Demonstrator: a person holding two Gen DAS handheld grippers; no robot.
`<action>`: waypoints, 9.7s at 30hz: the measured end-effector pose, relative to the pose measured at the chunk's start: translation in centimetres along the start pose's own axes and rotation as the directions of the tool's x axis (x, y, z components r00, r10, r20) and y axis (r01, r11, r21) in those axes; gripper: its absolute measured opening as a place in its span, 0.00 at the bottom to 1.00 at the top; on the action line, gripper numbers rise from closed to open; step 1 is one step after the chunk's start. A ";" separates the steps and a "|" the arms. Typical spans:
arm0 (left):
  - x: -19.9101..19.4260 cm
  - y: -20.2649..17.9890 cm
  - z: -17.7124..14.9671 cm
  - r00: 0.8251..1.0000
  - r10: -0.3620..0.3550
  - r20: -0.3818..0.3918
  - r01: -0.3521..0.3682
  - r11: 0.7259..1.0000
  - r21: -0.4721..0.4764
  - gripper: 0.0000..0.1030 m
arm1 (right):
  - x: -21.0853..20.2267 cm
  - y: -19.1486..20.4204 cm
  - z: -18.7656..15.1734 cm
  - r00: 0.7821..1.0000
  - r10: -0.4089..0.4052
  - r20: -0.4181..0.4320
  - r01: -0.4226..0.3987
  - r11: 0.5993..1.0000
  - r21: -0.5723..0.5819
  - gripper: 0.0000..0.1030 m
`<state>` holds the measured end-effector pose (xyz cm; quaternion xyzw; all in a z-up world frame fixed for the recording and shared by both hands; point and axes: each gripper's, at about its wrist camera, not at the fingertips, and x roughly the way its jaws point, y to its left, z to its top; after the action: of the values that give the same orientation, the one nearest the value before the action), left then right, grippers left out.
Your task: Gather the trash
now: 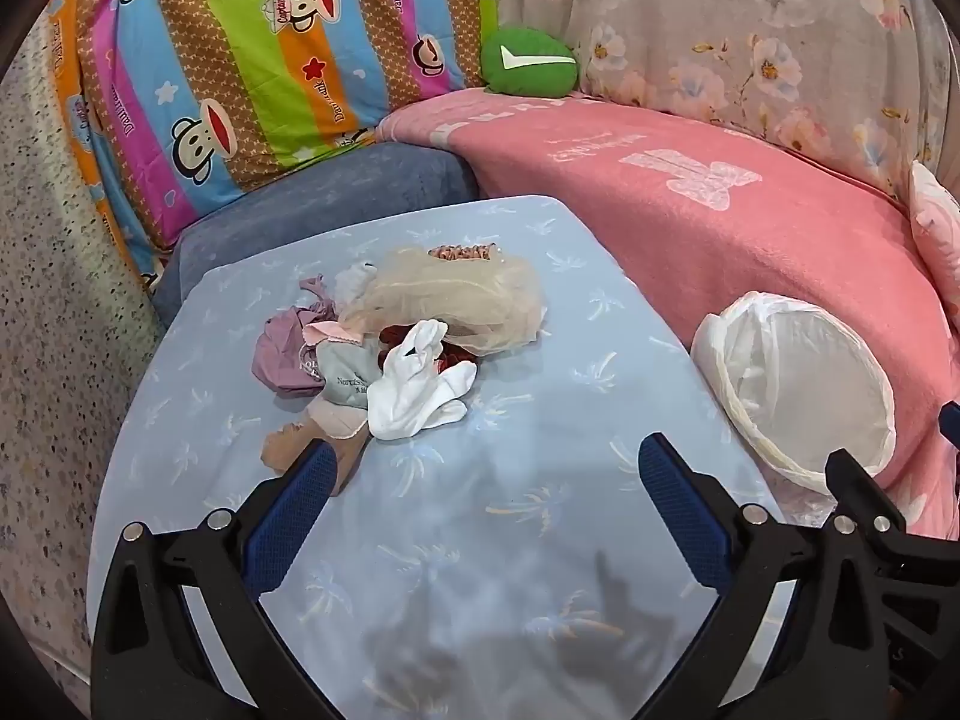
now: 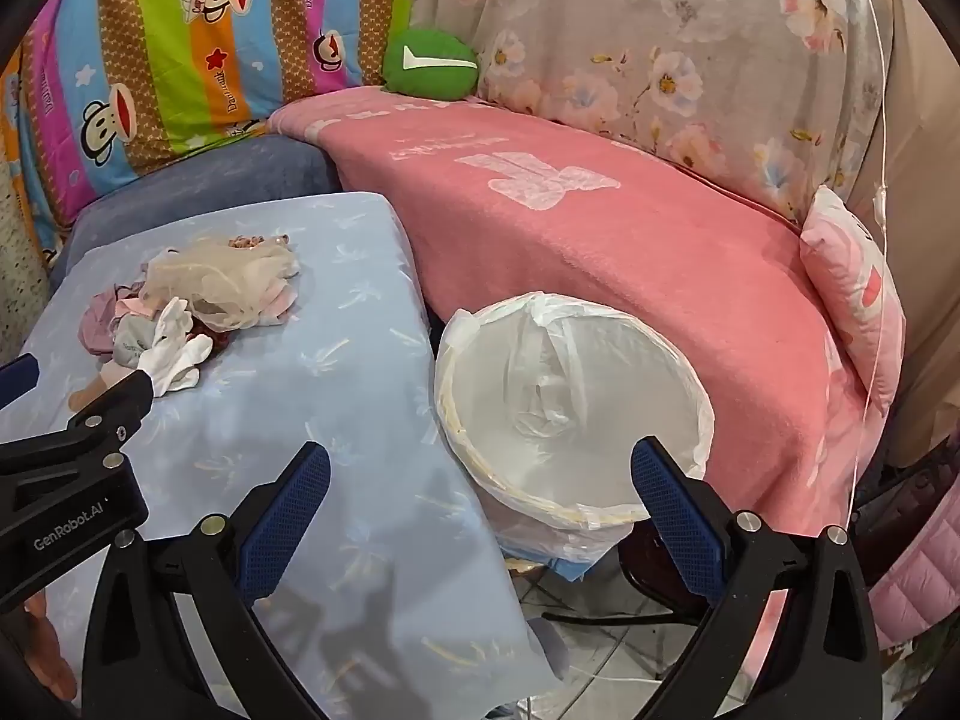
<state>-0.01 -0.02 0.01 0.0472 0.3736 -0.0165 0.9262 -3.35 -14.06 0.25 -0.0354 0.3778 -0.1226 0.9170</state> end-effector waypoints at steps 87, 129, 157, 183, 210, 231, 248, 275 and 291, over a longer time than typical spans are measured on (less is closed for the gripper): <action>-2.1 0.6 1.7 1.000 -0.009 0.027 0.008 1.000 0.004 0.93 | -2.9 -0.5 1.5 0.999 -0.014 0.034 0.014 1.000 -0.001 0.94; -1.5 0.1 2.6 0.999 -0.042 0.019 0.042 0.999 0.014 0.93 | -2.8 -0.7 3.1 0.997 -0.060 0.039 0.060 0.998 0.023 0.94; 6.4 10.3 -0.7 0.991 -0.024 -0.128 0.009 0.993 -0.117 0.93 | 0.5 7.6 4.4 0.996 0.064 0.063 -0.065 0.998 0.014 0.94; 13.6 16.9 -2.7 0.932 -0.267 -0.247 0.180 0.929 -0.324 0.52 | 11.1 20.9 5.3 0.948 0.287 -0.139 -0.295 0.955 -0.041 0.78; 9.2 14.8 0.0 0.943 -0.293 -0.155 0.249 0.935 -0.252 0.09 | 7.4 18.2 6.0 0.912 0.399 -0.096 -0.400 0.916 0.008 0.05; 4.2 1.6 5.4 0.902 -0.430 -0.040 0.431 0.901 0.039 0.10 | 4.5 1.6 6.3 0.967 0.248 0.062 -0.255 0.935 0.245 0.05; 4.3 -9.5 6.2 0.838 -0.536 -0.101 0.544 0.810 0.219 0.10 | 6.6 -9.3 3.2 0.993 0.111 0.034 -0.115 0.904 0.411 0.05; 6.5 -12.8 6.4 0.855 -0.500 -0.136 0.518 0.822 0.237 0.52 | 7.8 -11.5 2.3 0.998 0.069 0.011 -0.066 0.891 0.449 0.36; 6.4 -7.2 6.2 0.885 -0.451 -0.111 0.463 0.875 0.137 0.61 | 6.1 -6.5 3.8 0.993 0.113 0.032 -0.117 0.923 0.365 0.46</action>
<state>8.42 -7.74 -0.52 0.0322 0.4065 -0.2630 0.8744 2.20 -21.95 -0.24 0.1579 0.3448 -0.1369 0.9151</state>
